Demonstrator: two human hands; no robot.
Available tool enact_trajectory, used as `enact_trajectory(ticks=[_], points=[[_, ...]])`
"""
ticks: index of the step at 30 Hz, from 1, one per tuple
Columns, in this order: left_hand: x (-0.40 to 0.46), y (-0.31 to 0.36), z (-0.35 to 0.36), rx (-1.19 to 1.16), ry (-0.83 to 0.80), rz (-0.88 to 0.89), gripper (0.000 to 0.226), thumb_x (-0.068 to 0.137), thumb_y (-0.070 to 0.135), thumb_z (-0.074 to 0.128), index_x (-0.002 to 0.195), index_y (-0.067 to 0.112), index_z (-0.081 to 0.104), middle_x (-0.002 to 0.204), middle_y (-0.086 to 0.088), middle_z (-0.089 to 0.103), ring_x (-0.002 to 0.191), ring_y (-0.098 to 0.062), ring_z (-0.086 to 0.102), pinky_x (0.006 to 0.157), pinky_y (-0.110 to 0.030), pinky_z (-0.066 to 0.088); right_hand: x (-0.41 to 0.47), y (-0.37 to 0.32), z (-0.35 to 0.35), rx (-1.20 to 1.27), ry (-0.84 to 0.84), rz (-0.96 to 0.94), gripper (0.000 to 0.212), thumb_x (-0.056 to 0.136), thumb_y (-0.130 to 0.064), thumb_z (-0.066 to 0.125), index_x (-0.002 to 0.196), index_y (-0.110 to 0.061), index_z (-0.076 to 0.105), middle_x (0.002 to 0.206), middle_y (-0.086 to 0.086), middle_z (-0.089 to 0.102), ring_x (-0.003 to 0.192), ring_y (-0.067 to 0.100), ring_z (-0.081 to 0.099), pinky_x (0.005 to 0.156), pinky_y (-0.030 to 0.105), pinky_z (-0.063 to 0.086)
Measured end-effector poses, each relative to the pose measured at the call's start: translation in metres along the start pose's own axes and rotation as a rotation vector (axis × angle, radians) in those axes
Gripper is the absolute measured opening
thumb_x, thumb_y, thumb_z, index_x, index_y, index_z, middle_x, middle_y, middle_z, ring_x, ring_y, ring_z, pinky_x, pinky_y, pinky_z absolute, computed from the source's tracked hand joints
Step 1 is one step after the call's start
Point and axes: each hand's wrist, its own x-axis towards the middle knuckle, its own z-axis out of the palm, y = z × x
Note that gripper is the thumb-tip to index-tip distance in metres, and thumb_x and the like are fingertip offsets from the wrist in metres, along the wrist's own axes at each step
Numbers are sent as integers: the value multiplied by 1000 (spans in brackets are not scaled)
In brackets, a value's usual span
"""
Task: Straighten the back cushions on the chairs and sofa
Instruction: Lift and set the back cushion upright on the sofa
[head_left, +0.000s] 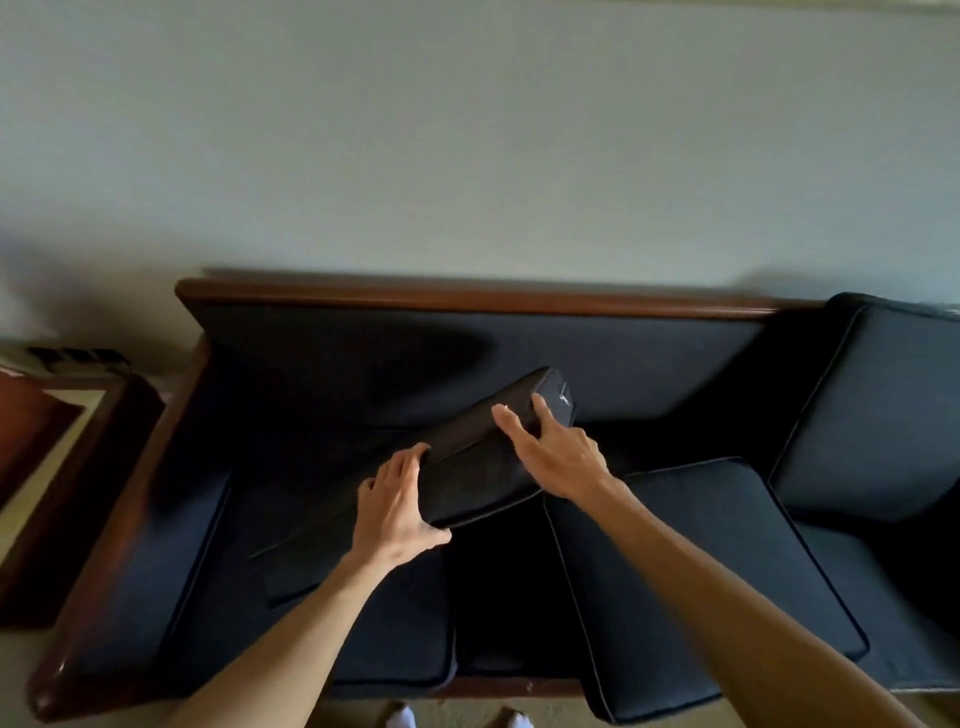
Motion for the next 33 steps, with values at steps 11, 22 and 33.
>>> enact_trajectory(ticks=[11,22,33], points=[[43,-29,-29,-73,6,76,104,50,59,71,139,27,29,136,8,46,123,-18,49,99,-54,41,26,-57,35,-1167,247,-652,101,67,-41,80,149,-15,27,157,12,23,149,40,4,104,80,-7],[59,-90,-29,103,0,-55,112,44,33,87,140,22,32,128,-3,50,116,-27,53,102,-44,38,68,-97,21,-1158,177,-773,92,67,-51,78,140,-14,36,135,6,48,127,29,41,110,59,23],[131,-102,-126,244,-45,141,104,48,42,81,140,25,36,124,3,54,113,-21,52,96,-46,40,106,-123,-16,-893,181,-660,87,53,-53,77,129,-26,44,118,-6,56,117,24,48,102,57,29]])
